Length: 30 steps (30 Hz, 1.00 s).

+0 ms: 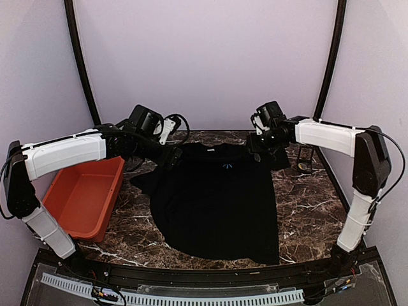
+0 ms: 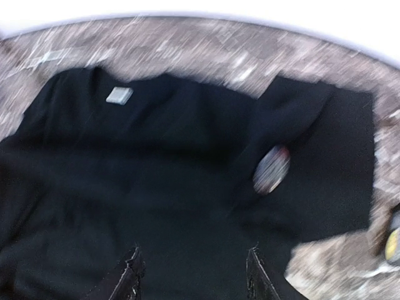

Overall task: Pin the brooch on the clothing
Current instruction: Pick up the brooch from the flattened clothing.

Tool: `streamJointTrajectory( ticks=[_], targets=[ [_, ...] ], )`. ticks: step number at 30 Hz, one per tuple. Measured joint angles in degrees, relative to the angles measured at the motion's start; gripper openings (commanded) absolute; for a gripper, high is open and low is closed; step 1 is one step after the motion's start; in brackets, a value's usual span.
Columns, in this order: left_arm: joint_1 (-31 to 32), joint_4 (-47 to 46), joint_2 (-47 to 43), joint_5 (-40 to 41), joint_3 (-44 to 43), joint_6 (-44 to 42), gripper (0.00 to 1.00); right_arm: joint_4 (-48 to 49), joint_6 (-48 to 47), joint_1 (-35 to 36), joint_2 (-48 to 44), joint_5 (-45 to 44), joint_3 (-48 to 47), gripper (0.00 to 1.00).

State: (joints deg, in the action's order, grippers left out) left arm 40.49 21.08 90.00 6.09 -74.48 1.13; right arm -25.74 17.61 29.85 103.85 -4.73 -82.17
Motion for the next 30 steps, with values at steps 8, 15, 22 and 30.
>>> streamJointTrajectory(
  ticks=[8,15,22,30],
  targets=[
    [0.00,0.02,0.00,0.37,0.00,0.00,0.99,1.99,-6.67,-2.80,12.31,-9.38,-8.83,0.66],
    [0.00,0.04,0.00,0.37,0.00,0.00,0.99,4.94,-15.65,-3.26,15.21,-9.25,-5.44,0.66],
    [0.02,0.04,0.00,0.39,0.00,0.02,0.99,8.96,-19.43,-4.46,14.95,-8.76,-2.86,0.64],
    [0.02,0.04,0.00,0.44,0.00,0.02,0.99,14.12,-19.52,-7.74,6.58,-2.60,6.49,0.63]
  ],
)
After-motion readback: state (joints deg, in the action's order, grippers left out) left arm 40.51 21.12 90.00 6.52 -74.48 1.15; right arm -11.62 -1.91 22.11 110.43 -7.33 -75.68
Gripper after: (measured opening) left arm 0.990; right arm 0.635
